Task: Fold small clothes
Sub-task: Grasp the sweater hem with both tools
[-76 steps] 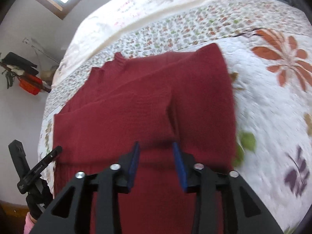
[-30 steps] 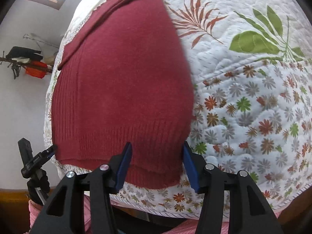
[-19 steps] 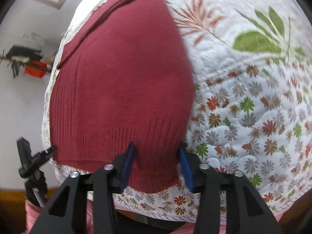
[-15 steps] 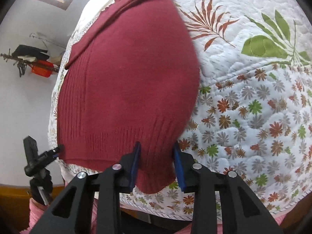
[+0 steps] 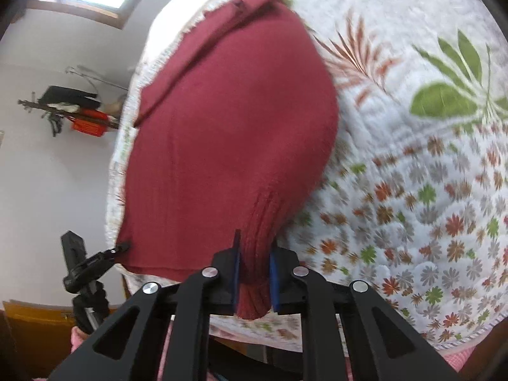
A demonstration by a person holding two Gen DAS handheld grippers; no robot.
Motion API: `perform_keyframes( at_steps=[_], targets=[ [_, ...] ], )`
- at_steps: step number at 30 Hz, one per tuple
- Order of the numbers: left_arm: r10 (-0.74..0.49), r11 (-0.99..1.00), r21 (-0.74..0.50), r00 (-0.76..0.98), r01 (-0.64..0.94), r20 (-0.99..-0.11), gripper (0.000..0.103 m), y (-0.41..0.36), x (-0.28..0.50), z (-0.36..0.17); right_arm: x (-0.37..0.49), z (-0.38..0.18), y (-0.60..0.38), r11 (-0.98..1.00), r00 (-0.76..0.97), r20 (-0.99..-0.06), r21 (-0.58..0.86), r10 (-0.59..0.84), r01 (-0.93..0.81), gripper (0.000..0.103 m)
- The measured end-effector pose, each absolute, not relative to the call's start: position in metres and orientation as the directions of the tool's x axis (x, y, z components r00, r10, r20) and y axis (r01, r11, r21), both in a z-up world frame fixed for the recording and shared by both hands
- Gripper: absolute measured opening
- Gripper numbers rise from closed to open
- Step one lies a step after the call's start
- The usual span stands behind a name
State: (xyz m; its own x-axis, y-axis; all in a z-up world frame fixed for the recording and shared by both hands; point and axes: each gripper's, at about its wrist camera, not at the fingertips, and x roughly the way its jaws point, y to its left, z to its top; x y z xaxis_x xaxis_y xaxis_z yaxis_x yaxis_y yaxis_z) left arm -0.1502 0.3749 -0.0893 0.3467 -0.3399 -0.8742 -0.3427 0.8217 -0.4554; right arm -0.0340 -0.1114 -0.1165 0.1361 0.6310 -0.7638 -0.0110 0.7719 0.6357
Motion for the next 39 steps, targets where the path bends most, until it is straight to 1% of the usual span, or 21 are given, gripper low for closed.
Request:
perform_keyframes(
  at_steps=[5,8,13,18,22,27,29,31,33,34,35,36,39],
  targets=[
    [-0.344,0.811,-0.492,0.422,-0.317,-0.839,0.006,0.378,-0.129,-0.063,-0.013,-0.091,-0.114,0.723,0.176,-0.71,0.691,0.682,-0.018,0.014],
    [-0.329,0.81,-0.495,0.454,-0.315,-0.828,0.006,0.384,-0.108,-0.05,0.0,-0.083,-0.115,0.732,0.186,-0.717,0.68,0.672,-0.025,0.014],
    [-0.31,0.81,-0.492,0.48,-0.319,-0.821,0.006,0.395,-0.071,-0.044,0.034,-0.074,-0.111,0.732,0.194,-0.716,0.681,0.671,-0.017,0.014],
    [-0.302,0.795,-0.496,0.482,-0.348,-0.822,0.006,0.411,-0.037,-0.057,0.075,-0.083,-0.108,0.733,0.174,-0.724,0.68,0.667,0.017,0.014],
    [-0.316,0.778,-0.503,0.458,-0.376,-0.831,0.006,0.425,-0.011,-0.077,0.107,-0.097,-0.103,0.726,0.147,-0.725,0.686,0.673,0.057,0.014],
    [-0.337,0.754,-0.511,0.426,-0.412,-0.84,0.006,0.436,0.016,-0.103,0.139,-0.119,-0.097,0.742,0.103,-0.747,0.665,0.657,0.088,0.014],
    [-0.353,0.743,-0.522,0.417,-0.419,-0.838,0.008,0.44,0.026,-0.112,0.148,-0.127,-0.097,0.741,0.088,-0.748,0.663,0.658,0.104,0.014],
    [-0.373,0.734,-0.536,0.411,-0.418,-0.832,0.01,0.443,0.032,-0.117,0.156,-0.136,-0.098,0.738,0.065,-0.747,0.664,0.661,0.124,0.016],
    [-0.407,0.711,-0.565,0.409,-0.419,-0.817,0.011,0.448,0.032,-0.119,0.16,-0.139,-0.101,0.728,0.059,-0.739,0.671,0.671,0.14,0.022],
    [-0.439,0.684,-0.594,0.412,-0.423,-0.798,0.011,0.453,0.032,-0.12,0.161,-0.139,-0.104,0.724,0.063,-0.737,0.674,0.673,0.147,0.023],
    [-0.456,0.667,-0.614,0.419,-0.423,-0.785,0.012,0.455,0.03,-0.12,0.163,-0.138,-0.107,0.721,0.074,-0.735,0.676,0.674,0.151,0.029],
    [-0.471,0.65,-0.631,0.428,-0.423,-0.771,0.013,0.459,0.027,-0.119,0.163,-0.134,-0.113,0.719,0.091,-0.734,0.678,0.673,0.152,0.032],
    [-0.487,0.623,-0.661,0.453,-0.419,-0.747,0.018,0.468,0.016,-0.11,0.16,-0.123,-0.128,0.719,0.119,-0.734,0.679,0.669,0.145,0.032]
  ],
)
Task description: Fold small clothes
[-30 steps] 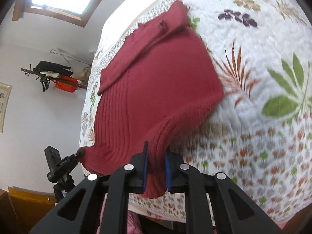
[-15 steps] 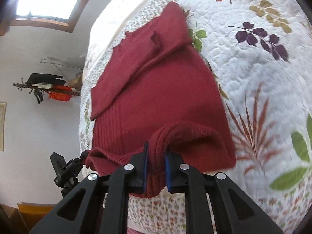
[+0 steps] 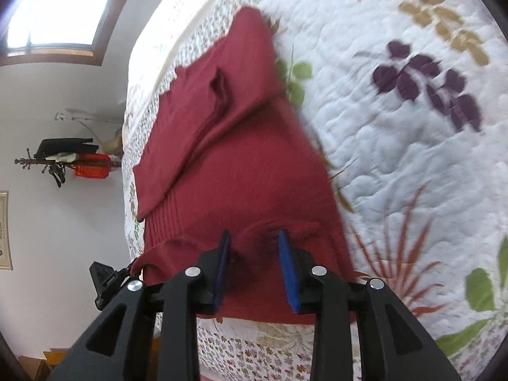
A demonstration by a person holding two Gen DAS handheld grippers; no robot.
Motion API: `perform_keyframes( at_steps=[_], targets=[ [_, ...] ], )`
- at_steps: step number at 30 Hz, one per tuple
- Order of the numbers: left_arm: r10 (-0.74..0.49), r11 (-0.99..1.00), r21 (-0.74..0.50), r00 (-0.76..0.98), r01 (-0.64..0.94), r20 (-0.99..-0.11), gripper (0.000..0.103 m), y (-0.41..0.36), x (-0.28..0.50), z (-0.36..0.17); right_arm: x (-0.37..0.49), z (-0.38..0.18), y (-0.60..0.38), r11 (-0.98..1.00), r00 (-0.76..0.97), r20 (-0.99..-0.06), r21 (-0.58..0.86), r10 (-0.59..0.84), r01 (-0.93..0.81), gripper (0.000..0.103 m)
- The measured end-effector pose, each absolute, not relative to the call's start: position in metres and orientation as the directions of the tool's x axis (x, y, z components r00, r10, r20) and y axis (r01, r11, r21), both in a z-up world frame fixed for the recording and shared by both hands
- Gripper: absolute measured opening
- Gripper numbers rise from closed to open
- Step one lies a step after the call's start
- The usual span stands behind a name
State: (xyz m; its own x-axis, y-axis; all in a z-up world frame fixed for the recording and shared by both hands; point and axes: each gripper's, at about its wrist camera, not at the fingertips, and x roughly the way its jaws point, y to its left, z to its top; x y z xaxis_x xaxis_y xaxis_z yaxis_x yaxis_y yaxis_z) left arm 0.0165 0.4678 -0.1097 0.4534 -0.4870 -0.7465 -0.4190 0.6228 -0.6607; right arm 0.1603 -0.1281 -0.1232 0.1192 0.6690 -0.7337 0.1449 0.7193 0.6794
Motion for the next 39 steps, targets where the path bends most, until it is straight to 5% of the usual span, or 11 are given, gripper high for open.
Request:
perform_keyframes(
  at_steps=[2,7,12,24,27,29,39],
  targets=[
    [-0.469,0.623,-0.663,0.48,-0.415,-0.741,0.027,0.476,0.007,-0.1,0.157,-0.113,-0.133,0.735,0.131,-0.745,0.667,0.654,0.12,0.032],
    [-0.41,0.662,-0.634,0.516,-0.399,-0.752,0.027,0.486,-0.007,-0.075,0.147,-0.091,-0.138,0.775,0.151,-0.771,0.63,0.619,0.045,0.033],
    [-0.338,0.8,-0.514,0.475,-0.31,-0.813,0.039,0.462,0.011,-0.061,0.151,-0.081,-0.119,0.825,0.155,-0.811,0.562,0.564,-0.06,0.048],
    [-0.234,0.958,-0.275,0.34,-0.076,-0.911,0.05,0.414,0.067,-0.096,0.168,-0.104,-0.066,0.874,0.095,-0.886,0.423,0.454,-0.24,0.057],
    [-0.221,0.965,-0.256,0.333,-0.064,-0.917,0.044,0.412,0.072,-0.103,0.168,-0.106,-0.06,0.881,0.097,-0.9,0.385,0.424,-0.274,0.057],
    [-0.225,0.965,-0.257,0.338,-0.052,-0.914,0.018,0.41,0.075,-0.106,0.169,-0.107,-0.06,0.88,0.1,-0.9,0.383,0.423,-0.28,0.057],
    [-0.257,0.959,-0.283,0.442,0.008,-0.859,0.006,0.396,0.052,-0.078,0.172,-0.105,-0.057,0.854,0.106,-0.884,0.4,0.455,-0.332,0.058]
  ],
)
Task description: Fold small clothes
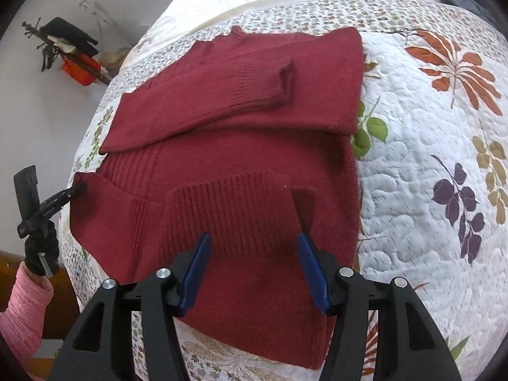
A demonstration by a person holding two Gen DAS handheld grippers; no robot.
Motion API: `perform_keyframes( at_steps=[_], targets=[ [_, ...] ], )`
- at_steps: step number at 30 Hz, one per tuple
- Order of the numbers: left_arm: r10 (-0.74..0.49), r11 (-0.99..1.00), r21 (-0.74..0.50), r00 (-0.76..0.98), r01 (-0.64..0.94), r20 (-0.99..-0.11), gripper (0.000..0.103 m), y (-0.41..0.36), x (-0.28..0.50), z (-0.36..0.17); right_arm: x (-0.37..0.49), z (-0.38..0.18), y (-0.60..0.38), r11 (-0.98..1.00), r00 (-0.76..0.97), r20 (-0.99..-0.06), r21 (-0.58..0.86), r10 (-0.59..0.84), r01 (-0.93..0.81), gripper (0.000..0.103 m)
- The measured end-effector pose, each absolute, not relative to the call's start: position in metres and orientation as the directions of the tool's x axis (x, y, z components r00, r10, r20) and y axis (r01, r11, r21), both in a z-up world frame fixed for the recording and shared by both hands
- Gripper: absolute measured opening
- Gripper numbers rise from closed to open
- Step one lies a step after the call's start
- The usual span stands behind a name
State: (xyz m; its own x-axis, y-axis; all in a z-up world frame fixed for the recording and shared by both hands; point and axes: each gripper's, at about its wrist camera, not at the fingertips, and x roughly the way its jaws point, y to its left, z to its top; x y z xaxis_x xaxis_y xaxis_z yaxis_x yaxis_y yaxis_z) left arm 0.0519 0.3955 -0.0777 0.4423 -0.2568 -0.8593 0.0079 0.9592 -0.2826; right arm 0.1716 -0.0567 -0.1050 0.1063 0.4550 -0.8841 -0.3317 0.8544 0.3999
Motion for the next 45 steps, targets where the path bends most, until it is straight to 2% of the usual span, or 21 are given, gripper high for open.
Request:
perform_keyframes(
  at_steps=[3,6,8,10,16,18,22,23,24,25,28,29,35,40,45],
  targets=[
    [-0.257,0.96,-0.281,0.407,0.0,-0.876,0.009,0.396,0.059,-0.091,0.173,-0.109,-0.052,0.863,0.114,-0.899,0.36,0.422,-0.355,0.06],
    [-0.255,0.958,-0.285,0.368,-0.029,-0.894,0.015,0.398,0.07,-0.107,0.176,-0.117,-0.05,0.865,0.104,-0.907,0.347,0.408,-0.364,0.062],
    [-0.269,0.953,-0.3,0.359,-0.031,-0.894,0.025,0.394,0.075,-0.114,0.176,-0.12,-0.047,0.863,0.102,-0.911,0.337,0.401,-0.377,0.064],
    [-0.272,0.953,-0.301,0.354,-0.026,-0.895,0.029,0.389,0.077,-0.119,0.179,-0.124,-0.045,0.862,0.096,-0.913,0.333,0.395,-0.383,0.065],
    [-0.25,0.963,-0.27,0.354,-0.008,-0.901,0.029,0.378,0.08,-0.12,0.182,-0.111,-0.051,0.866,0.152,-0.901,0.325,0.405,-0.379,0.066],
    [-0.255,0.961,-0.276,0.353,-0.008,-0.9,0.029,0.378,0.081,-0.121,0.185,-0.109,-0.056,0.872,0.165,-0.906,0.305,0.389,-0.382,0.069],
    [-0.26,0.959,-0.283,0.351,-0.014,-0.899,0.029,0.378,0.083,-0.123,0.193,-0.126,-0.054,0.864,0.102,-0.917,0.319,0.385,-0.391,0.068],
    [-0.258,0.96,-0.281,0.352,-0.014,-0.9,0.028,0.379,0.082,-0.123,0.194,-0.131,-0.052,0.866,0.089,-0.922,0.316,0.376,-0.388,0.065],
    [-0.253,0.961,-0.276,0.352,-0.015,-0.901,0.028,0.378,0.082,-0.123,0.195,-0.137,-0.051,0.871,0.079,-0.929,0.307,0.362,-0.382,0.055],
    [-0.246,0.963,-0.269,0.354,-0.016,-0.902,0.023,0.378,0.082,-0.121,0.195,-0.139,-0.05,0.871,0.075,-0.929,0.309,0.362,-0.382,0.052],
    [-0.238,0.966,-0.258,0.364,-0.008,-0.901,0.007,0.378,0.078,-0.114,0.187,-0.132,-0.045,0.864,0.104,-0.927,0.289,0.36,-0.413,0.029],
    [-0.235,0.967,-0.255,0.37,-0.003,-0.899,0.006,0.377,0.076,-0.111,0.184,-0.129,-0.043,0.867,0.122,-0.932,0.263,0.342,-0.424,0.014],
    [-0.225,0.97,-0.243,0.438,0.015,-0.87,0.005,0.371,0.054,-0.086,0.166,-0.098,-0.059,0.863,0.189,-0.911,0.257,0.367,-0.434,0.006],
    [-0.231,0.965,-0.26,0.491,0.01,-0.84,0.005,0.371,0.023,-0.064,0.138,-0.078,-0.074,0.869,0.228,-0.905,0.237,0.36,-0.434,0.006],
    [-0.241,0.96,-0.279,0.534,0.01,-0.811,0.005,0.372,-0.005,-0.048,0.108,-0.062,-0.092,0.86,0.241,-0.865,0.329,0.44,-0.389,0.006]
  ],
)
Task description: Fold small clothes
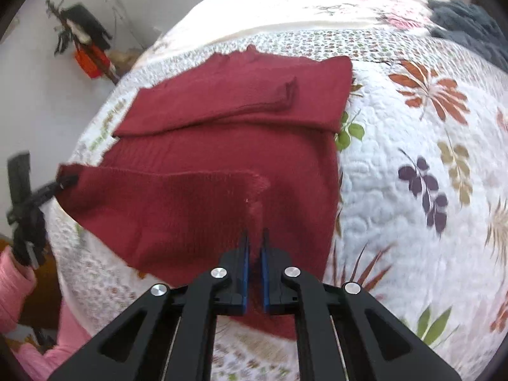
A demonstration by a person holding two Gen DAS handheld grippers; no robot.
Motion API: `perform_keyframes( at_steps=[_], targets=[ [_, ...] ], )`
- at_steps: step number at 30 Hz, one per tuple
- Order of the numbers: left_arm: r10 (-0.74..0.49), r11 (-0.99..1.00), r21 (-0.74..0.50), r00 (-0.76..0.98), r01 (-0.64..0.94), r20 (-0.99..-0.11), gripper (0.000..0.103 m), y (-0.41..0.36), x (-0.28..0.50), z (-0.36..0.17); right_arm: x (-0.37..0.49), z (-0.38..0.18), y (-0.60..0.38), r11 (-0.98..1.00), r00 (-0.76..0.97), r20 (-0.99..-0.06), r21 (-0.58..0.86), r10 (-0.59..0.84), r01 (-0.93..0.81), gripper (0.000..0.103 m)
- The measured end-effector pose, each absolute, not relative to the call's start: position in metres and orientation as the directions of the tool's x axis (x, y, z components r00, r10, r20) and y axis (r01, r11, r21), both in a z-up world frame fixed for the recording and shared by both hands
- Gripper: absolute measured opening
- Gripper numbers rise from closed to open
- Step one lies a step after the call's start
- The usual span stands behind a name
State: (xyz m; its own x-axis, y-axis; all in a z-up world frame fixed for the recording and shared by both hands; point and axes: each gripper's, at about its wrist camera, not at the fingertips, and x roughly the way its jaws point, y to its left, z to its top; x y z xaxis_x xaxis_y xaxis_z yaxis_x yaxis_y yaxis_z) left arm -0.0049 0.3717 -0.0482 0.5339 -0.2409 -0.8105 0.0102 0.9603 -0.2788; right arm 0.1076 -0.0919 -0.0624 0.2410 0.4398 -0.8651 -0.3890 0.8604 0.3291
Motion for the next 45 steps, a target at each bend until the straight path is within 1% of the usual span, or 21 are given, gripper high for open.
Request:
perform_keyframes(
  at_steps=[4,9,15,18,21,27,31,37,42,45],
  targets=[
    [-0.217,0.962,-0.273,0.602,-0.002,-0.769,0.005,0.374,-0.02,-0.024,0.102,-0.039,-0.101,0.846,0.283,-0.816,0.4,0.503,-0.352,0.006],
    [-0.193,0.962,-0.274,0.677,-0.012,-0.71,0.005,0.381,-0.007,0.011,0.121,0.002,-0.099,0.828,0.34,-0.767,0.428,0.545,-0.362,0.006],
    [-0.179,0.958,-0.286,0.743,-0.018,-0.646,0.005,0.389,0.051,0.046,0.174,0.041,-0.081,0.849,0.4,-0.763,0.363,0.508,-0.384,0.006],
    [-0.171,0.954,-0.299,0.761,-0.031,-0.625,0.005,0.395,0.091,0.056,0.215,0.048,-0.068,0.869,0.422,-0.774,0.328,0.472,-0.369,0.006],
    [-0.139,0.957,-0.284,0.772,-0.055,-0.62,0.005,0.402,0.134,0.058,0.257,0.047,-0.058,0.885,0.435,-0.784,0.306,0.443,-0.35,0.006],
    [-0.094,0.965,-0.246,0.751,-0.094,-0.654,0.005,0.415,0.22,0.035,0.342,0.024,-0.037,0.91,0.434,-0.807,0.292,0.4,-0.296,0.006],
    [-0.077,0.968,-0.222,0.703,-0.117,-0.707,0.005,0.42,0.267,-0.006,0.382,-0.008,-0.021,0.925,0.398,-0.845,0.26,0.357,-0.278,0.006],
    [-0.054,0.971,-0.187,0.629,-0.147,-0.775,0.005,0.425,0.304,-0.065,0.421,-0.068,-0.009,0.944,0.336,-0.894,0.221,0.297,-0.247,0.006],
    [-0.048,0.965,-0.184,0.567,-0.186,-0.822,0.006,0.434,0.321,-0.107,0.435,-0.104,-0.006,0.95,0.291,-0.916,0.213,0.276,-0.229,0.006],
    [-0.05,0.961,-0.185,0.527,-0.205,-0.848,0.008,0.438,0.327,-0.128,0.438,-0.123,-0.005,0.956,0.269,-0.93,0.196,0.252,-0.22,0.006]
  ],
)
